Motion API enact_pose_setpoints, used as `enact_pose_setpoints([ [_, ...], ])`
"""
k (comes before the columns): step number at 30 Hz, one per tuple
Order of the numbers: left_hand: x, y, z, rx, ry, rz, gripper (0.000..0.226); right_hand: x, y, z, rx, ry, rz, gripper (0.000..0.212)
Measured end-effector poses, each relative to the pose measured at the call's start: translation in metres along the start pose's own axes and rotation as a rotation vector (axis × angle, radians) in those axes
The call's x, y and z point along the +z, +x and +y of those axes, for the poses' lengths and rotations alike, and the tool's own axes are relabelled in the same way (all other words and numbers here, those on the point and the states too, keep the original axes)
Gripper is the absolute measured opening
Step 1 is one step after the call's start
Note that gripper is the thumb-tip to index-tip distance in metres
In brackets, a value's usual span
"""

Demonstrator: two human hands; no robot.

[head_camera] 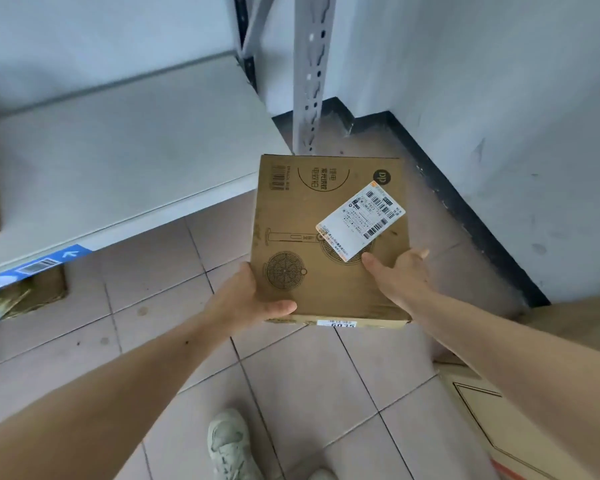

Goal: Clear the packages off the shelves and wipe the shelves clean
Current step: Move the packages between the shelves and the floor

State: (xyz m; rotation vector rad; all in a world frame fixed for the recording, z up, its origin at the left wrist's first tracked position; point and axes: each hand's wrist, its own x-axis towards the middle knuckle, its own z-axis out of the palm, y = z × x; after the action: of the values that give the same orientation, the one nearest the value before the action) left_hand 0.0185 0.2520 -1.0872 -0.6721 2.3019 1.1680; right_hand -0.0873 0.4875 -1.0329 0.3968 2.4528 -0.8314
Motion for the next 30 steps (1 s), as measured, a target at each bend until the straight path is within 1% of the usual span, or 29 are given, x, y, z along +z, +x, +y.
enact_pose_setpoints([
  [3,-0.03,-0.024,-0.017,-0.051,-0.008,0.092,0.087,0.018,-0.02,-0.036,-0.064,-0.019,-0.036,0.081],
  [6,-0.06,-0.039,-0.043,-0.079,-0.02,0.154,0.08,0.042,-0.036,-0.069,-0.116,-0.049,-0.057,0.072],
  [9,-0.094,-0.054,-0.075,-0.09,-0.041,0.213,0.078,0.075,-0.056,-0.108,-0.167,-0.086,-0.097,0.076],
  [10,-0.104,-0.058,-0.084,-0.106,-0.045,0.219,0.081,0.085,-0.062,-0.119,-0.182,-0.108,-0.099,0.08],
  [13,-0.137,-0.064,-0.121,-0.16,-0.075,0.254,0.107,0.122,-0.075,-0.15,-0.234,-0.141,-0.136,0.083],
  [16,-0.167,-0.058,-0.166,-0.163,-0.08,0.262,0.115,0.157,-0.085,-0.179,-0.26,-0.153,-0.165,0.088],
  [18,-0.188,-0.058,-0.19,-0.157,-0.11,0.278,0.116,0.182,-0.091,-0.199,-0.264,-0.153,-0.181,0.085],
  [21,-0.222,-0.061,-0.204,-0.119,-0.14,0.279,0.096,0.216,-0.094,-0.227,-0.265,-0.141,-0.174,0.083],
  [22,-0.234,-0.058,-0.214,-0.123,-0.143,0.275,0.095,0.23,-0.094,-0.236,-0.26,-0.136,-0.182,0.082],
  [23,-0.242,-0.054,-0.222,-0.131,-0.138,0.277,0.1,0.24,-0.094,-0.243,-0.258,-0.129,-0.183,0.081],
  [25,-0.256,-0.046,-0.238,-0.166,-0.102,0.304,0.119,0.26,-0.092,-0.257,-0.252,-0.111,-0.178,0.081],
  [26,-0.261,-0.041,-0.245,-0.196,-0.089,0.309,0.124,0.268,-0.09,-0.262,-0.256,-0.111,-0.171,0.082],
  [28,-0.274,-0.034,-0.252,-0.231,-0.086,0.321,0.124,0.284,-0.083,-0.275,-0.275,-0.116,-0.153,0.083],
  [30,-0.284,-0.023,-0.256,-0.237,-0.095,0.339,0.117,0.296,-0.072,-0.289,-0.302,-0.112,-0.139,0.083],
])
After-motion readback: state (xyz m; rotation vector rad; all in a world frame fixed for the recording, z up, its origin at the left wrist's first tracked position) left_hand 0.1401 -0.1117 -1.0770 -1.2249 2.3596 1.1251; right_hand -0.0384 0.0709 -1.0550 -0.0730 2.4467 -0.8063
